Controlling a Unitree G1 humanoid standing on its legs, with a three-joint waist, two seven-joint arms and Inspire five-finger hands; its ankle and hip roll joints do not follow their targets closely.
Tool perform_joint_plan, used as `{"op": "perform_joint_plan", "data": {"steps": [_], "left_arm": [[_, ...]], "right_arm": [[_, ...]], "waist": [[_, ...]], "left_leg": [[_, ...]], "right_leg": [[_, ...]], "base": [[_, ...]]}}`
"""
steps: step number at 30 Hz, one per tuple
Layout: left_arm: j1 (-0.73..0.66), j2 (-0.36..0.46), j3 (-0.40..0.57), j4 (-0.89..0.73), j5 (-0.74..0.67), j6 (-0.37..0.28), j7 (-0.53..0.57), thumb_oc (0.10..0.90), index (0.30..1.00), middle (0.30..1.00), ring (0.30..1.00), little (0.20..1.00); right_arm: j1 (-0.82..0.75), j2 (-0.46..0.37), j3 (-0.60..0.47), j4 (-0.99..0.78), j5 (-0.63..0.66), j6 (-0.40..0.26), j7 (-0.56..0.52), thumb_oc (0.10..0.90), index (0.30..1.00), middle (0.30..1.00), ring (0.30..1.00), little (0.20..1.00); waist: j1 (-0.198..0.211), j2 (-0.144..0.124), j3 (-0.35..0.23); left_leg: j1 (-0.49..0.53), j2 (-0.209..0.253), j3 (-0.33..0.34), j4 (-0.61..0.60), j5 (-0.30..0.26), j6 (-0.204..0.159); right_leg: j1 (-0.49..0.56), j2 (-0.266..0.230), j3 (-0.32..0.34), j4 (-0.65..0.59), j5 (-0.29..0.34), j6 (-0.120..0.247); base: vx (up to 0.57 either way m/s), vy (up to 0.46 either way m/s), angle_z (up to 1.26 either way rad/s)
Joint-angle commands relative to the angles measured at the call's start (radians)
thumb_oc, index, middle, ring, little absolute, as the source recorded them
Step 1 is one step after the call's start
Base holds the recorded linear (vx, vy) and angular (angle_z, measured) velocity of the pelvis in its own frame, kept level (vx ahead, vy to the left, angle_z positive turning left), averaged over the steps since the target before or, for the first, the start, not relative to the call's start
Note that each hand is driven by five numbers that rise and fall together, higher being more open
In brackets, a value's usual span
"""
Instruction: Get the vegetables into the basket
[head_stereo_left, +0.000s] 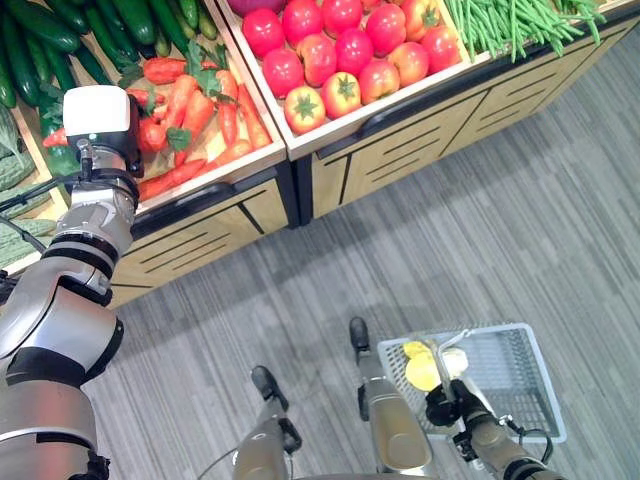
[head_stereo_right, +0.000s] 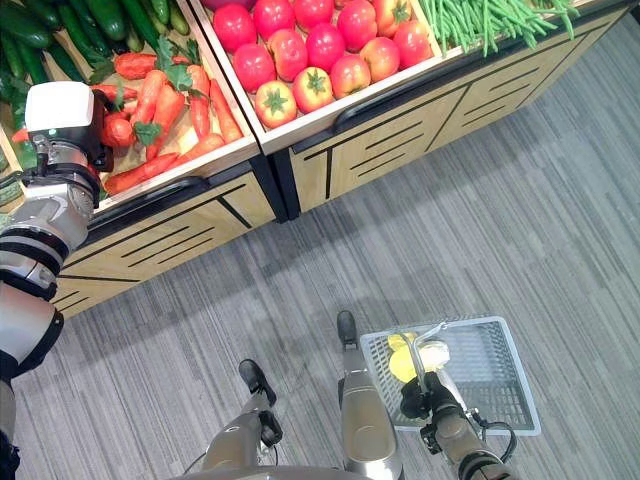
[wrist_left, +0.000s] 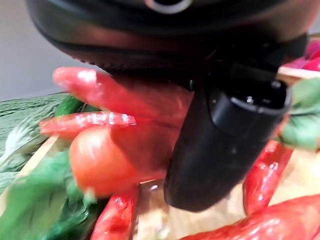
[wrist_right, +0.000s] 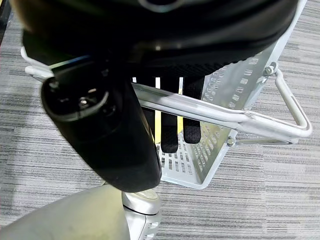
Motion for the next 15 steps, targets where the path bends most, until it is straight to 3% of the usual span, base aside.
{"op": "perform_joint_plan", "data": {"steps": [1,15], "left_arm": [[-0.041,0.065,-0.02,0.07,-0.014,0.023,-0.02,0.4,0.3,0.3,0.3,0.3],[-0.035,0.077,-0.008,-0.021,0.01,0.032,0.027,0.4,0.3,0.3,0.3,0.3]], "right_arm": [[0.049,0.012,0.038,0.013,0.02,-0.005,0.005,0.4,0.3,0.3,0.3,0.3],[0.064,0.012,0.043,0.02,0.005,-0.007,0.004,0.4,0.3,0.3,0.3,0.3]], "waist": [[0.035,-0.032,-0.014],[0.059,-0.05,-0.03]], "left_leg": [[-0.037,0.011,-0.125,0.002,0.013,-0.039],[-0.011,0.003,-0.143,0.002,0.001,-0.033]], "right_leg": [[-0.011,-0.018,-0.024,0.015,-0.025,0.105],[0.015,-0.023,-0.028,0.017,-0.033,0.1]], "base": [[0.0,0.0,0.0],[0.0,0.001,0.0]]}}
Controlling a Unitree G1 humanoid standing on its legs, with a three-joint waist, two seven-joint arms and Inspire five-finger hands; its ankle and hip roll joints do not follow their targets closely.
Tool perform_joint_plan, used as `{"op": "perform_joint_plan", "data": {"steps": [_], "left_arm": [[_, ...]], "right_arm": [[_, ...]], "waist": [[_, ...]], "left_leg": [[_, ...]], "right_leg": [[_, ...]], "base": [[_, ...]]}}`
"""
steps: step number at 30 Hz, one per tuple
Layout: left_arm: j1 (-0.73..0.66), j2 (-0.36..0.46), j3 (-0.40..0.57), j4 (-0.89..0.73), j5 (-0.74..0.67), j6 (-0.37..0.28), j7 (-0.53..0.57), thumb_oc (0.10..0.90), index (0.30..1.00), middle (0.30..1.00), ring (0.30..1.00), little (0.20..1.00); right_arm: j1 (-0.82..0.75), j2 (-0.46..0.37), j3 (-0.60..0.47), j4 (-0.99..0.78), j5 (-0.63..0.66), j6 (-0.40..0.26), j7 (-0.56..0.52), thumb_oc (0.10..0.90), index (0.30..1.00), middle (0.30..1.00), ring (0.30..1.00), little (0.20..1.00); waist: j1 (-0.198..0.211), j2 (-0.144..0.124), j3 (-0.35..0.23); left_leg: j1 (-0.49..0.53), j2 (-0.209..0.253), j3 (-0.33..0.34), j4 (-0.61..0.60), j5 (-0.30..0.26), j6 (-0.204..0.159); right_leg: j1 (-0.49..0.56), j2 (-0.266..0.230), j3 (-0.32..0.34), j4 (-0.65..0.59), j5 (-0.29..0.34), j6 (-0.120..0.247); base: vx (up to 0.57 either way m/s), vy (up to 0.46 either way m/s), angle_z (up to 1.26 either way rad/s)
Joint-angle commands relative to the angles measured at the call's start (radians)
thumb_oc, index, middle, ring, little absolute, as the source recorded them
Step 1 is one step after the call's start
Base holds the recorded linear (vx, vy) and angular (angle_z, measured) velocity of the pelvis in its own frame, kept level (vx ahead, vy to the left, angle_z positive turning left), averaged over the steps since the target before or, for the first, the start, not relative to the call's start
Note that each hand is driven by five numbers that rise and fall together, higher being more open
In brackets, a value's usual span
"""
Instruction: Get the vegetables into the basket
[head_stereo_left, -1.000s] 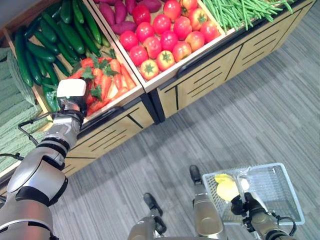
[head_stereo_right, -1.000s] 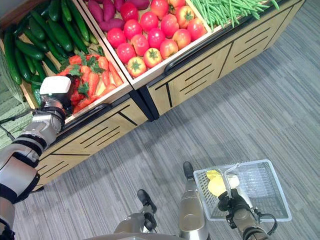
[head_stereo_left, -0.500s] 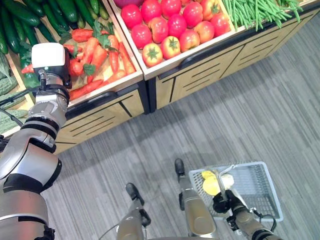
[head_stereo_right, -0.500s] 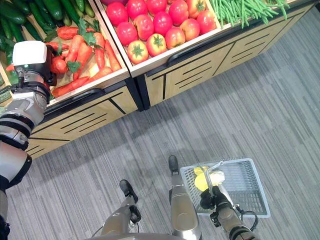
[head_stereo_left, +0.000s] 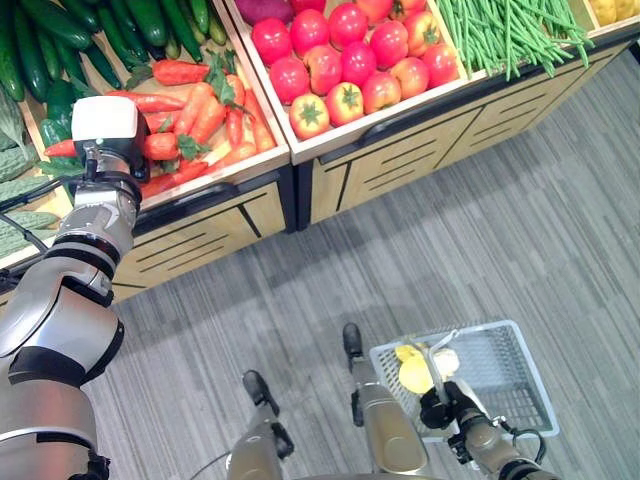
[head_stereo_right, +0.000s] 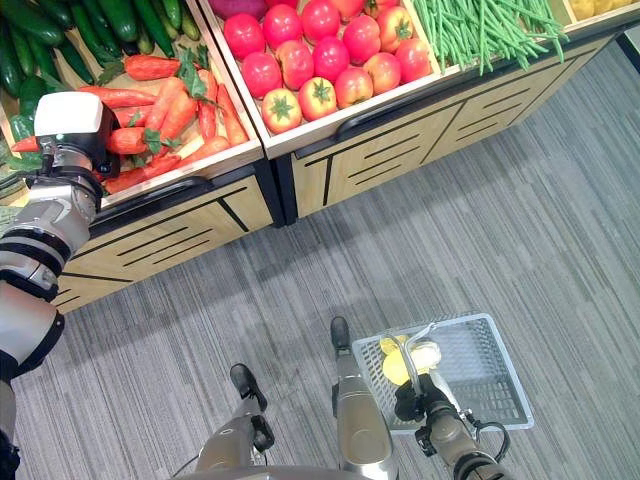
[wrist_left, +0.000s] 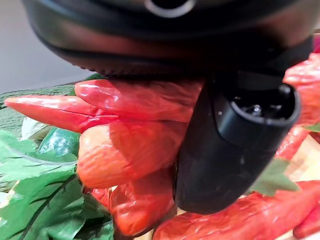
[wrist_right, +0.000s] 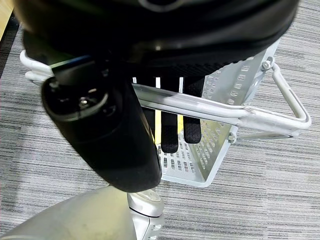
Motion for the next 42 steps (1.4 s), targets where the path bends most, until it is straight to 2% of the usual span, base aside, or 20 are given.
{"op": "perform_joint_plan", "data": {"steps": [1,6,11,17,22,23,26,34,36,37,42], "left_arm": [[-0.036,0.079,0.034,-0.007,0.009,0.031,0.049,0.4,0.3,0.3,0.3,0.3],[-0.031,0.103,0.032,-0.079,0.028,0.03,0.059,0.4,0.3,0.3,0.3,0.3],[-0.018,0.148,0.027,-0.225,0.086,0.032,0.068,0.4,0.3,0.3,0.3,0.3],[0.049,0.182,0.073,-0.347,0.14,0.034,0.065,0.4,0.3,0.3,0.3,0.3],[0.151,0.2,0.153,-0.48,0.152,0.024,0.039,0.4,0.3,0.3,0.3,0.3],[0.244,0.202,0.233,-0.593,0.137,0.009,0.026,0.4,0.3,0.3,0.3,0.3],[0.315,0.209,0.295,-0.685,0.153,0.011,0.005,0.4,0.3,0.3,0.3,0.3],[0.594,0.134,0.529,-1.009,0.154,-0.025,-0.03,0.4,0.3,0.3,0.3,0.3],[0.663,0.091,0.577,-1.081,0.143,-0.039,-0.022,0.4,0.3,0.3,0.3,0.3],[0.748,0.05,0.629,-1.164,0.132,-0.061,-0.031,0.4,0.3,0.3,0.3,0.3],[0.856,-0.022,0.693,-1.264,0.097,-0.079,-0.038,0.4,0.3,0.3,0.3,0.3]], "right_arm": [[0.064,0.002,0.031,0.014,0.005,-0.004,0.004,0.4,0.3,0.3,0.3,0.3],[0.069,-0.007,0.02,0.028,-0.006,0.009,0.01,0.4,0.3,0.3,0.3,0.3],[0.071,-0.007,0.0,0.042,-0.012,0.022,0.02,0.4,0.3,0.3,0.3,0.3],[0.077,-0.006,-0.017,0.048,-0.032,0.037,0.037,0.4,0.3,0.3,0.3,0.3],[0.084,-0.001,-0.034,0.055,-0.065,0.059,0.051,0.4,0.3,0.3,0.3,0.3],[0.084,0.006,-0.058,0.061,-0.07,0.075,0.057,0.4,0.3,0.3,0.3,0.3],[0.088,0.002,-0.072,0.066,-0.081,0.089,0.06,0.4,0.3,0.3,0.3,0.3],[0.114,0.017,-0.118,0.094,-0.116,0.124,0.081,0.4,0.3,0.3,0.3,0.3],[0.118,0.026,-0.128,0.101,-0.12,0.126,0.079,0.4,0.3,0.3,0.3,0.3],[0.12,0.028,-0.141,0.106,-0.123,0.127,0.081,0.4,0.3,0.3,0.3,0.3],[0.129,0.032,-0.134,0.097,-0.144,0.127,0.082,0.4,0.3,0.3,0.3,0.3]], "waist": [[0.033,-0.022,-0.014],[0.049,-0.016,-0.034],[0.071,-0.005,-0.065],[0.094,0.002,-0.116],[0.116,0.008,-0.16],[0.129,0.007,-0.18],[0.133,0.012,-0.193],[0.15,0.005,-0.224],[0.155,0.002,-0.227],[0.156,-0.001,-0.23],[0.156,-0.005,-0.235]], "left_leg": [[-0.02,0.003,-0.144,0.002,0.002,-0.034],[0.036,0.0,-0.152,0.002,-0.015,-0.031],[0.099,-0.006,-0.167,0.002,-0.034,-0.027],[0.172,-0.017,-0.179,0.002,-0.058,-0.018],[0.224,-0.033,-0.194,0.002,-0.075,-0.007],[0.243,-0.043,-0.203,0.004,-0.085,-0.001],[0.26,-0.053,-0.212,0.006,-0.096,0.006],[0.308,-0.079,-0.236,0.013,-0.127,0.03],[0.314,-0.083,-0.241,0.012,-0.131,0.033],[0.316,-0.086,-0.243,0.011,-0.134,0.036],[0.315,-0.094,-0.249,0.01,-0.136,0.043]], "right_leg": [[0.009,-0.025,-0.031,0.016,-0.034,0.105],[0.066,-0.031,-0.042,0.019,-0.052,0.104],[0.142,-0.038,-0.059,0.02,-0.077,0.105],[0.229,-0.042,-0.072,0.02,-0.108,0.107],[0.29,-0.05,-0.084,0.026,-0.128,0.108],[0.316,-0.058,-0.09,0.034,-0.137,0.11],[0.334,-0.066,-0.093,0.042,-0.145,0.111],[0.387,-0.091,-0.103,0.065,-0.168,0.111],[0.394,-0.094,-0.106,0.066,-0.171,0.11],[0.398,-0.097,-0.105,0.066,-0.17,0.11],[0.394,-0.103,-0.105,0.068,-0.164,0.112]], "base": [[0.07,0.02,-0.01],[0.04,0.006,0.0],[0.05,0.012,0.1],[0.05,0.024,0.11],[0.02,0.035,0.1],[-0.01,0.042,0.13],[0.0,0.052,0.16],[-0.01,0.033,0.11],[-0.02,0.042,0.07],[-0.03,0.041,0.1],[-0.04,0.017,0.04]]}}
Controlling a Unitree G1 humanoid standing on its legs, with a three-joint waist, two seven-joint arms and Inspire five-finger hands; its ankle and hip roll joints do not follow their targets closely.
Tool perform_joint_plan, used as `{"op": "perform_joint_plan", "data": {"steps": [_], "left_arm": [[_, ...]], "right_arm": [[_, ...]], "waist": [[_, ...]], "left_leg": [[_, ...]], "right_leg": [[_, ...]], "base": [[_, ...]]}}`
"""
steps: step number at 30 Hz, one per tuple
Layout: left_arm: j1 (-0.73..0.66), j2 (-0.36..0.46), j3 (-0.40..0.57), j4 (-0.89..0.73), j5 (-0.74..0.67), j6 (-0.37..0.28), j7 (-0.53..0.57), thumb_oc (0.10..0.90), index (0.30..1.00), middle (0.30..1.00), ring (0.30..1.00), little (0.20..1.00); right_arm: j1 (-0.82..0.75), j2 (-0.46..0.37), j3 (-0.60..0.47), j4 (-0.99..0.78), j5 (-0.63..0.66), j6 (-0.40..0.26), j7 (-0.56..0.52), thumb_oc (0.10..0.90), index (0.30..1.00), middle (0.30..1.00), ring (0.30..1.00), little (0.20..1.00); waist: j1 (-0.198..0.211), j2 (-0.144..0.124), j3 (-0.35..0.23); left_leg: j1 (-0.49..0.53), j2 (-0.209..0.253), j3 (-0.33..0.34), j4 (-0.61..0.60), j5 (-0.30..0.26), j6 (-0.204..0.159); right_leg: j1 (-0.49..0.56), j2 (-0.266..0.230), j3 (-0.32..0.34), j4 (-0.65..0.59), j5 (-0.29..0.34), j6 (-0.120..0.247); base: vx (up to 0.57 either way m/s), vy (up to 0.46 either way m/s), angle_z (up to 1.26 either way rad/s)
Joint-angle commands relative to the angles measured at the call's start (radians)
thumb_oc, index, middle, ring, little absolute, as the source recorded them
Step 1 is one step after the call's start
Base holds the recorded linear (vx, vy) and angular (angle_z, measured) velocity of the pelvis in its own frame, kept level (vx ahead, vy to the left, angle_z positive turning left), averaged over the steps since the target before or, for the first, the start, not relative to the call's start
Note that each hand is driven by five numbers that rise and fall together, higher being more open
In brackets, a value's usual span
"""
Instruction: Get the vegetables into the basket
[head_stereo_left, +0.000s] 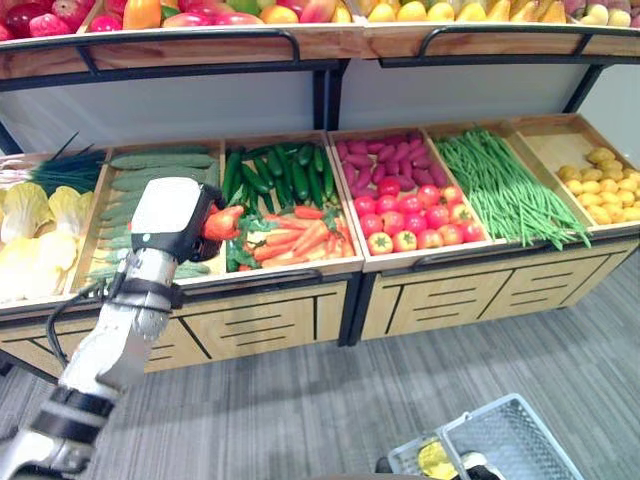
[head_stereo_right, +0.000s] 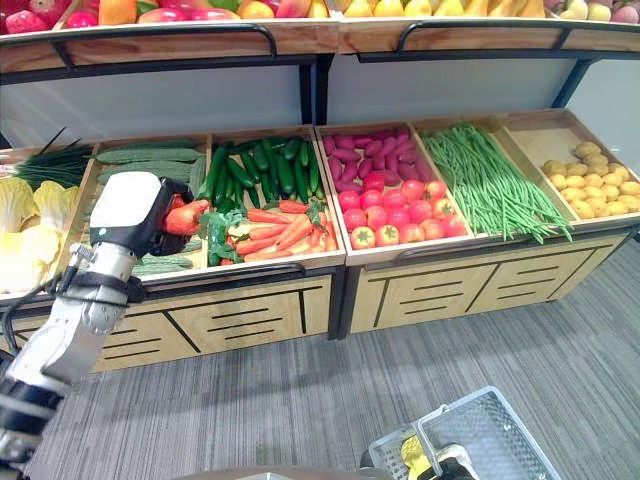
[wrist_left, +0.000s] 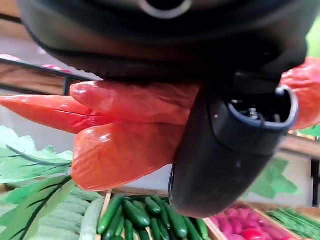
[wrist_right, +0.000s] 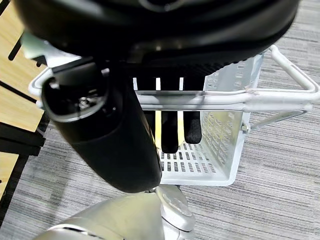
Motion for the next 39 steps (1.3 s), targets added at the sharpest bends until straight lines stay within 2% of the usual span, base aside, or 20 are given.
{"op": "perform_joint_plan", "data": {"steps": [1,2,4,6,7,17,20,22,23,24,25,26,28,29,31,34,36,37,39], "left_arm": [[-0.126,-0.027,0.1,-0.089,-0.045,-0.044,0.054,0.4,0.3,0.3,0.3,0.3],[-0.065,-0.07,0.119,-0.12,-0.082,-0.048,0.044,0.4,0.3,0.3,0.3,0.3],[-0.032,-0.091,0.135,-0.135,-0.106,-0.056,0.034,0.4,0.3,0.3,0.3,0.3],[0.064,-0.164,0.153,-0.156,-0.174,-0.066,0.032,0.4,0.3,0.3,0.3,0.3],[0.077,-0.168,0.157,-0.153,-0.179,-0.065,0.026,0.4,0.3,0.3,0.3,0.3],[0.064,-0.138,0.165,-0.167,-0.175,-0.06,0.018,0.4,0.3,0.3,0.3,0.3],[0.031,-0.117,0.146,-0.154,-0.182,-0.054,0.021,0.4,0.3,0.3,0.3,0.3],[0.028,-0.116,0.145,-0.152,-0.183,-0.054,0.022,0.4,0.3,0.3,0.3,0.3],[0.006,-0.108,0.135,-0.147,-0.186,-0.052,0.029,0.4,0.3,0.3,0.3,0.3],[-0.014,-0.099,0.123,-0.131,-0.184,-0.05,0.036,0.4,0.3,0.3,0.3,0.3],[-0.017,-0.099,0.122,-0.128,-0.184,-0.051,0.038,0.4,0.3,0.3,0.3,0.3],[-0.02,-0.095,0.122,-0.125,-0.184,-0.049,0.043,0.4,0.3,0.3,0.3,0.3],[-0.02,-0.084,0.131,-0.124,-0.176,-0.043,0.053,0.4,0.3,0.3,0.3,0.3],[-0.006,-0.085,0.147,-0.124,-0.17,-0.041,0.052,0.4,0.3,0.3,0.3,0.3],[0.015,-0.097,0.157,-0.119,-0.168,-0.046,0.046,0.4,0.3,0.3,0.3,0.3],[0.025,-0.119,0.152,-0.113,-0.178,-0.044,0.038,0.4,0.3,0.3,0.3,0.3],[0.033,-0.137,0.15,-0.106,-0.201,-0.042,0.033,0.4,0.3,0.3,0.3,0.3],[0.032,-0.137,0.15,-0.106,-0.201,-0.042,0.033,0.4,0.3,0.3,0.3,0.3],[0.031,-0.144,0.143,-0.098,-0.217,-0.042,0.033,0.4,0.3,0.3,0.3,0.3]], "right_arm": [[-0.049,0.0,0.046,0.014,-0.074,-0.005,0.009,0.4,0.3,0.3,0.3,0.3],[-0.048,-0.002,0.04,0.005,-0.083,-0.007,0.003,0.4,0.3,0.3,0.3,0.3],[-0.042,-0.002,0.033,0.005,-0.087,-0.004,0.0,0.4,0.3,0.3,0.3,0.3],[-0.025,0.006,0.015,0.008,-0.094,-0.007,-0.021,0.4,0.3,0.3,0.3,0.3],[-0.021,0.008,0.017,0.01,-0.101,-0.007,-0.023,0.4,0.3,0.3,0.3,0.3],[-0.022,0.009,0.015,-0.023,-0.111,-0.012,-0.057,0.4,0.3,0.3,0.3,0.3],[-0.025,0.005,-0.015,-0.038,-0.099,-0.01,-0.086,0.4,0.3,0.3,0.3,0.3],[-0.025,0.005,-0.015,-0.039,-0.098,-0.009,-0.086,0.4,0.3,0.3,0.3,0.3],[-0.023,0.006,-0.029,-0.049,-0.091,-0.011,-0.105,0.4,0.3,0.3,0.3,0.3],[-0.02,0.009,-0.021,-0.058,-0.099,-0.013,-0.108,0.4,0.3,0.3,0.3,0.3],[-0.021,0.009,-0.021,-0.059,-0.099,-0.013,-0.108,0.4,0.3,0.3,0.3,0.3],[-0.022,0.01,-0.014,-0.067,-0.107,-0.016,-0.108,0.4,0.3,0.3,0.3,0.3],[-0.024,0.014,-0.004,-0.064,-0.124,-0.019,-0.112,0.4,0.3,0.3,0.3,0.3],[-0.031,0.016,-0.008,-0.057,-0.131,-0.016,-0.116,0.4,0.3,0.3,0.3,0.3],[-0.032,0.012,-0.007,-0.05,-0.137,-0.014,-0.11,0.4,0.3,0.3,0.3,0.3],[-0.029,0.003,-0.017,-0.055,-0.124,-0.012,-0.111,0.4,0.3,0.3,0.3,0.3],[-0.03,-0.011,-0.028,-0.053,-0.107,-0.009,-0.112,0.4,0.3,0.3,0.3,0.3],[-0.03,-0.012,-0.028,-0.054,-0.107,-0.009,-0.112,0.4,0.3,0.3,0.3,0.3],[-0.033,-0.025,-0.037,-0.058,-0.094,-0.013,-0.117,0.4,0.3,0.3,0.3,0.3]], "waist": [[-0.001,-0.01,-0.004],[-0.001,-0.013,0.004],[-0.001,-0.013,0.006],[-0.004,-0.015,0.007],[-0.004,-0.016,0.006],[-0.02,-0.012,0.01],[-0.047,-0.012,0.038],[-0.043,-0.012,0.037],[-0.066,-0.014,0.053],[-0.073,-0.014,0.064],[-0.07,-0.014,0.064],[-0.071,-0.013,0.072],[-0.054,-0.003,0.085],[-0.045,-0.007,0.081],[-0.052,-0.012,0.063],[-0.065,0.005,0.054],[-0.077,0.035,0.051],[-0.077,0.034,0.051],[-0.083,0.05,0.06]], "left_leg": [[-0.004,-0.041,-0.096,0.016,-0.072,0.03],[-0.005,-0.042,-0.097,0.015,-0.074,0.036],[-0.002,-0.042,-0.097,0.015,-0.074,0.038],[0.007,-0.04,-0.098,0.013,-0.078,0.041],[0.008,-0.039,-0.098,0.013,-0.078,0.04],[-0.002,-0.052,-0.084,0.012,-0.081,0.049],[-0.016,-0.073,-0.056,0.011,-0.085,0.063],[-0.018,-0.073,-0.052,0.011,-0.085,0.064],[-0.025,-0.078,-0.032,0.008,-0.087,0.069],[-0.028,-0.075,-0.001,0.008,-0.088,0.07],[-0.028,-0.074,0.002,0.008,-0.089,0.07],[-0.026,-0.069,0.019,0.008,-0.088,0.069],[-0.011,-0.039,0.103,0.01,-0.094,0.055],[-0.006,-0.032,0.144,0.014,-0.086,0.046],[0.021,-0.031,0.168,0.02,-0.096,0.038],[0.036,-0.014,0.158,0.026,-0.093,0.022],[0.041,0.033,0.157,0.034,-0.073,-0.006],[0.037,0.035,0.158,0.035,-0.067,-0.007],[0.03,0.07,0.149,0.043,-0.052,-0.025]], "right_leg": [[-0.002,-0.034,-0.001,0.078,-0.088,0.066],[-0.013,-0.034,0.008,0.096,-0.09,0.065],[-0.016,-0.032,0.012,0.103,-0.093,0.064],[-0.003,-0.029,0.012,0.097,-0.098,0.061],[-0.001,-0.029,0.012,0.092,-0.097,0.061],[-0.018,-0.042,0.029,0.077,-0.07,0.072],[-0.07,-0.054,0.068,0.089,-0.036,0.09],[-0.074,-0.054,0.072,0.091,-0.036,0.091],[-0.102,-0.057,0.092,0.097,-0.018,0.101],[-0.129,-0.055,0.104,0.107,-0.006,0.109],[-0.131,-0.054,0.107,0.109,-0.005,0.109],[-0.145,-0.056,0.097,0.119,0.003,0.112],[-0.152,-0.104,-0.072,0.142,0.01,0.113],[-0.142,-0.131,-0.154,0.129,0.025,0.11],[-0.116,-0.123,-0.155,0.092,0.03,0.111],[-0.085,-0.096,-0.156,0.079,-0.001,0.095],[-0.071,-0.051,-0.152,0.094,-0.051,0.068],[-0.075,-0.051,-0.152,0.095,-0.047,0.064],[-0.081,-0.022,-0.145,0.122,-0.083,0.046]], "base": [[-0.07,0.019,0.04],[-0.05,0.021,0.03],[-0.02,0.011,-0.02],[0.0,0.0,0.0],[0.0,0.0,0.0],[-0.01,0.029,-0.02],[-0.06,0.107,-0.13],[-0.05,0.074,-0.4],[-0.08,0.091,-0.41],[-0.08,0.091,-0.52],[-0.06,0.025,-0.7],[-0.08,-0.022,-0.7],[-0.05,-0.047,-1.41],[0.03,-0.044,-1.73],[0.16,-0.099,-1.27],[0.15,-0.203,-0.36],[0.12,-0.253,-0.01],[0.06,-0.2,0.03],[0.05,-0.182,0.01]]}}
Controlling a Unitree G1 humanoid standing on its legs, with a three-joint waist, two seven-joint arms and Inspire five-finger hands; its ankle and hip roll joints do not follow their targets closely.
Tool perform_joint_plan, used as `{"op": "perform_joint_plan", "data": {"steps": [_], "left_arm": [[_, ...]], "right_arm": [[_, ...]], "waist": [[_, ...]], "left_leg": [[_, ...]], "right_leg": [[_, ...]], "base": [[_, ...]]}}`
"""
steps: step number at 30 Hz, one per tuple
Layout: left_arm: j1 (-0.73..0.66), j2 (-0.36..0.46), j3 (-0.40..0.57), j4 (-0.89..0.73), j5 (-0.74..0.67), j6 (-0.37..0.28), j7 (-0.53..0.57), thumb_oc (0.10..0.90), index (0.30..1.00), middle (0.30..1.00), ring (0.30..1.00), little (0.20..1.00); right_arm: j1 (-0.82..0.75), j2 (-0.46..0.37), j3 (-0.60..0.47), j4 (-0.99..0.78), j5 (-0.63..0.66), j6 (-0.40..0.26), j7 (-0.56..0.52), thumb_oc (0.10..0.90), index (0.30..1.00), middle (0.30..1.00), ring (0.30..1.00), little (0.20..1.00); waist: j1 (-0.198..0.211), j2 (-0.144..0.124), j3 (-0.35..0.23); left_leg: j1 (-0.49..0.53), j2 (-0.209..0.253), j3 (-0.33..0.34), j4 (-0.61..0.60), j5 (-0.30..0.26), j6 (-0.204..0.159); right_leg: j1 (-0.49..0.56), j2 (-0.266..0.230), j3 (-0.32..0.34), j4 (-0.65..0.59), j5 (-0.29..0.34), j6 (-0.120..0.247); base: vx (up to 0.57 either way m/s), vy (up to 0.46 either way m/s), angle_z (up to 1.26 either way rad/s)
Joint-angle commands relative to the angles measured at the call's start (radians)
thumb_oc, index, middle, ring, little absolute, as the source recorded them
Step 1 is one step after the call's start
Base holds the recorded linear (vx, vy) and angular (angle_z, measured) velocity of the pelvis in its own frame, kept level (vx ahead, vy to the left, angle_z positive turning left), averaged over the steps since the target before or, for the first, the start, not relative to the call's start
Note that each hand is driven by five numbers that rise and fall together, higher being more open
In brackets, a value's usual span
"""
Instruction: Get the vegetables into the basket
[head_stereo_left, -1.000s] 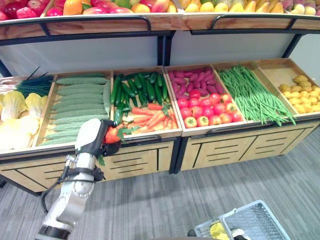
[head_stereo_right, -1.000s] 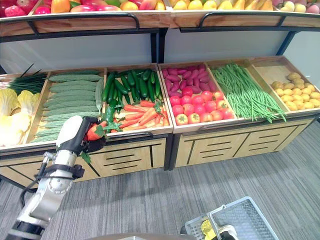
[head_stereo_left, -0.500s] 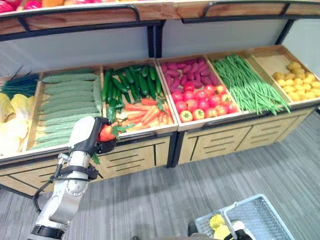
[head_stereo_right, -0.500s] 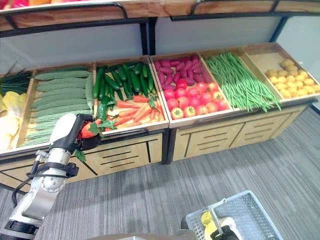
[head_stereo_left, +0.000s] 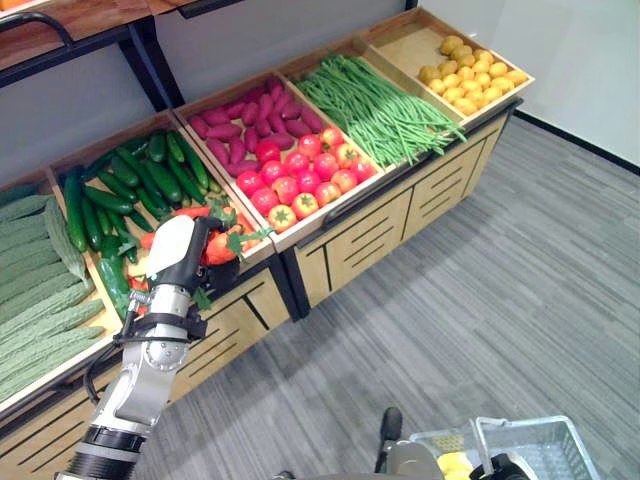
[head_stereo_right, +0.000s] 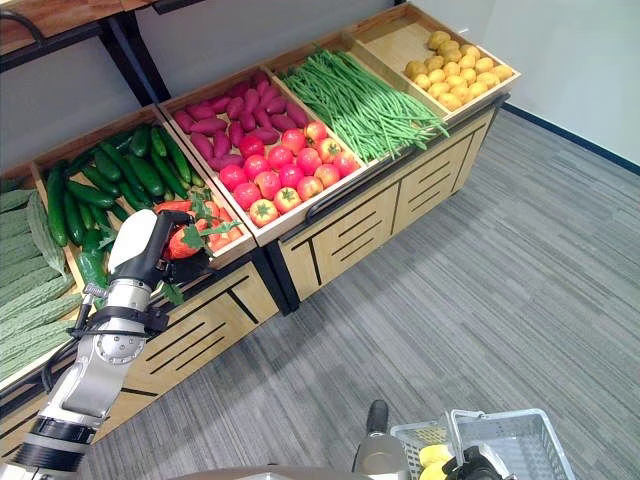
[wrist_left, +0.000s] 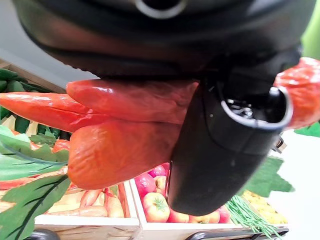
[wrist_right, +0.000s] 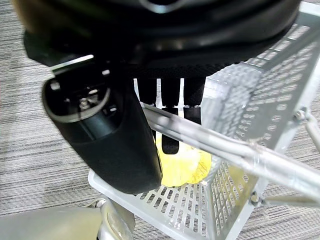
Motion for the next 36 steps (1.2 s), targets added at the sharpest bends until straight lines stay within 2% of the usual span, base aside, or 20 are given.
{"op": "perform_joint_plan", "data": {"steps": [1,4,5,6,7,8,9,10,14,22,28,30,31,32,33,34,35,36], "left_arm": [[-0.064,0.074,0.056,-0.082,-0.027,-0.051,0.052,0.4,0.3,0.3,0.3,0.3],[-0.067,0.069,0.05,-0.075,-0.04,-0.051,0.05,0.4,0.3,0.3,0.3,0.3],[-0.069,0.06,0.048,-0.071,-0.051,-0.05,0.056,0.4,0.3,0.3,0.3,0.3],[-0.072,0.059,0.046,-0.065,-0.052,-0.048,0.057,0.4,0.3,0.3,0.3,0.3],[-0.071,0.051,0.041,-0.059,-0.058,-0.047,0.064,0.4,0.3,0.3,0.3,0.3],[-0.049,0.04,0.057,-0.055,-0.057,-0.045,0.08,0.4,0.3,0.3,0.3,0.3],[-0.035,0.034,0.066,-0.052,-0.054,-0.044,0.1,0.4,0.3,0.3,0.3,0.3],[-0.016,0.044,0.082,-0.057,-0.053,-0.046,0.109,0.4,0.3,0.3,0.3,0.3],[0.013,0.055,0.104,-0.086,-0.055,-0.049,0.103,0.4,0.3,0.3,0.3,0.3],[0.023,0.096,0.132,-0.101,-0.049,-0.037,0.105,0.4,0.3,0.3,0.3,0.3],[0.03,0.102,0.146,-0.107,-0.044,-0.031,0.105,0.4,0.3,0.3,0.3,0.3],[0.029,0.108,0.152,-0.108,-0.041,-0.028,0.106,0.4,0.3,0.3,0.3,0.3],[0.028,0.108,0.152,-0.107,-0.041,-0.029,0.107,0.4,0.3,0.3,0.3,0.3],[0.03,0.109,0.156,-0.107,-0.037,-0.026,0.107,0.4,0.3,0.3,0.3,0.3],[0.034,0.118,0.162,-0.111,-0.034,-0.025,0.112,0.4,0.3,0.3,0.3,0.3],[0.034,0.118,0.163,-0.111,-0.034,-0.025,0.112,0.4,0.3,0.3,0.3,0.3],[0.024,0.123,0.157,-0.115,-0.033,-0.024,0.112,0.4,0.3,0.3,0.3,0.3],[0.023,0.123,0.157,-0.114,-0.033,-0.024,0.112,0.4,0.3,0.3,0.3,0.3]], "right_arm": [[-0.027,0.026,0.009,-0.018,0.019,-0.035,-0.026,0.4,0.3,0.3,0.3,0.3],[-0.026,0.019,0.006,-0.023,0.03,-0.04,-0.029,0.4,0.3,0.3,0.3,0.3],[-0.035,0.005,0.002,-0.029,0.04,-0.042,-0.032,0.4,0.3,0.3,0.3,0.3],[-0.035,-0.004,0.002,-0.031,0.037,-0.041,-0.029,0.4,0.3,0.3,0.3,0.3],[-0.038,-0.012,0.0,-0.026,0.031,-0.04,-0.03,0.4,0.3,0.3,0.3,0.3],[-0.043,-0.013,0.005,-0.02,0.022,-0.041,-0.03,0.4,0.3,0.3,0.3,0.3],[-0.051,-0.011,0.009,-0.014,0.021,-0.044,-0.031,0.4,0.3,0.3,0.3,0.3],[-0.055,-0.007,0.016,-0.014,0.017,-0.049,-0.028,0.4,0.3,0.3,0.3,0.3],[-0.048,0.003,0.007,-0.018,0.031,-0.05,-0.031,0.4,0.3,0.3,0.3,0.3],[-0.058,0.05,0.015,-0.049,0.051,-0.047,-0.042,0.4,0.3,0.3,0.3,0.3],[-0.063,0.054,0.023,-0.053,0.042,-0.042,-0.039,0.4,0.3,0.3,0.3,0.3],[-0.07,0.055,0.023,-0.06,0.04,-0.042,-0.04,0.4,0.3,0.3,0.3,0.3],[-0.07,0.055,0.023,-0.061,0.039,-0.041,-0.04,0.4,0.3,0.3,0.3,0.3],[-0.074,0.057,0.027,-0.066,0.035,-0.042,-0.04,0.4,0.3,0.3,0.3,0.3],[-0.084,0.061,0.04,-0.071,0.022,-0.042,-0.04,0.4,0.3,0.3,0.3,0.3],[-0.085,0.061,0.04,-0.071,0.022,-0.042,-0.04,0.4,0.3,0.3,0.3,0.3],[-0.083,0.061,0.041,-0.075,0.025,-0.043,-0.047,0.4,0.3,0.3,0.3,0.3],[-0.083,0.061,0.041,-0.076,0.025,-0.043,-0.047,0.4,0.3,0.3,0.3,0.3]], "waist": [[-0.004,-0.052,-0.057],[-0.004,-0.05,-0.044],[0.006,-0.05,-0.012],[0.013,-0.051,0.005],[0.027,-0.058,0.014],[0.053,-0.073,0.015],[0.077,-0.083,0.023],[0.067,-0.086,0.026],[0.067,-0.09,0.019],[0.061,-0.148,0.038],[0.059,-0.166,0.058],[0.049,-0.174,0.074],[0.052,-0.175,0.074],[0.05,-0.176,0.077],[0.059,-0.161,0.082],[0.058,-0.164,0.083],[0.065,-0.136,0.075],[0.065,-0.138,0.076]], "left_leg": [[-0.045,0.016,-0.04,0.02,0.001,-0.033],[-0.074,0.037,-0.054,0.075,-0.001,-0.043],[-0.136,0.047,-0.094,0.197,0.025,-0.06],[-0.165,0.04,-0.135,0.238,0.042,-0.069],[-0.203,0.009,-0.219,0.242,0.034,-0.069],[-0.233,-0.055,-0.349,0.166,-0.021,-0.042],[-0.27,-0.096,-0.477,0.129,-0.018,-0.027],[-0.255,-0.094,-0.467,0.125,-0.041,-0.008],[-0.229,-0.1,-0.422,0.099,-0.056,0.013],[-0.177,-0.17,-0.307,0.101,-0.121,0.08],[-0.175,-0.192,-0.264,0.142,-0.157,0.1],[-0.179,-0.2,-0.235,0.151,-0.163,0.104],[-0.18,-0.2,-0.231,0.151,-0.163,0.104],[-0.178,-0.198,-0.214,0.146,-0.16,0.103],[-0.18,-0.157,-0.177,0.132,-0.141,0.092],[-0.183,-0.16,-0.176,0.131,-0.133,0.091],[-0.203,-0.131,-0.174,0.102,-0.094,0.089],[-0.205,-0.132,-0.174,0.1,-0.085,0.088]], "right_leg": [[0.005,-0.053,0.126,0.083,-0.115,0.107],[0.003,-0.035,0.129,0.088,-0.134,0.092],[0.009,-0.024,0.127,0.078,-0.14,0.076],[0.012,-0.02,0.128,0.068,-0.136,0.069],[0.02,-0.019,0.136,0.043,-0.138,0.072],[0.02,-0.022,0.177,0.029,-0.137,0.081],[0.011,-0.014,0.243,0.035,-0.137,0.084],[-0.006,-0.008,0.281,0.051,-0.14,0.085],[-0.022,-0.016,0.306,0.035,-0.118,0.092],[-0.087,-0.055,0.417,0.06,-0.055,0.15],[-0.121,-0.062,0.463,0.061,-0.009,0.176],[-0.149,-0.067,0.47,0.058,0.038,0.193],[-0.152,-0.066,0.474,0.057,0.041,0.193],[-0.165,-0.068,0.463,0.051,0.066,0.198],[-0.186,-0.073,0.401,0.057,0.075,0.198],[-0.19,-0.076,0.402,0.058,0.081,0.198],[-0.156,-0.087,0.381,0.122,0.007,0.178],[-0.16,-0.088,0.381,0.124,0.01,0.175]], "base": [[0.03,-0.178,0.04],[0.03,-0.154,0.04],[-0.04,-0.142,0.06],[0.04,-0.123,0.03],[0.16,0.041,-0.18],[0.27,0.091,-0.57],[0.26,0.112,-1.06],[0.16,0.059,-1.48],[0.02,0.167,-0.98],[-0.01,0.193,-0.4],[-0.05,0.085,-0.27],[-0.09,0.05,-0.41],[-0.07,0.02,-0.54],[-0.13,-0.044,-0.6],[-0.15,-0.052,-0.73],[-0.24,-0.059,-0.98],[-0.18,-0.019,-0.81],[-0.23,-0.021,-0.44]]}}
